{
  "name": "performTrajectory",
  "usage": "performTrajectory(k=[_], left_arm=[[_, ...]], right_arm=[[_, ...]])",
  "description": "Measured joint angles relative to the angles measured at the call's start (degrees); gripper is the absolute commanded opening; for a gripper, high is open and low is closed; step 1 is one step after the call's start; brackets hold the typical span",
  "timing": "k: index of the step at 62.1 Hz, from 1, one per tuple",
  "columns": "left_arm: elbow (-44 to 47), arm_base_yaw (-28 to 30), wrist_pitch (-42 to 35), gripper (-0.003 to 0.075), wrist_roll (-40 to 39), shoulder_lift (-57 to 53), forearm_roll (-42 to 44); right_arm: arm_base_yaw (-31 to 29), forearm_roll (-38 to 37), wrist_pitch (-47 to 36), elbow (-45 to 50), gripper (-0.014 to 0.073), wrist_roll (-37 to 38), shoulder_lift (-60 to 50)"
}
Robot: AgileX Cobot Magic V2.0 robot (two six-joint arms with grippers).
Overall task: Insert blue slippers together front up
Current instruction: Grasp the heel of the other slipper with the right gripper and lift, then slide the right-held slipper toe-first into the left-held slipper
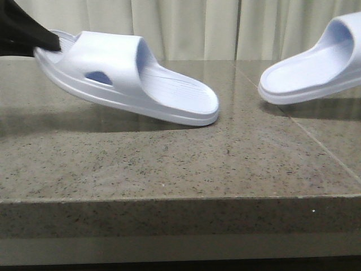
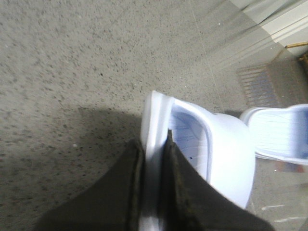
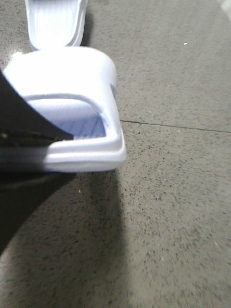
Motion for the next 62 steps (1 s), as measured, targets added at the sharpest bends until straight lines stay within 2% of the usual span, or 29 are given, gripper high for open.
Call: performTrajectory(k=[16,31,62], left_arm=[[0.12,-3.03,-0.62,-0.002,1.91,6.23,-2.39],[0.12,-3.03,-2.26,-0.002,2.27,7.57,-2.52],[0.12,-3.03,-2.62,-0.002,2.36,7.57,-2.52]], right_arm=[[-0.08,4.3,1.44,8.33,-0.0068,-1.69,-5.35],[6.58,7.31,-0.82,8.8,-0.0068,-2.92,-5.35],[22.89,8.15,-13.06,8.94,-0.0059,0.12,-4.48]])
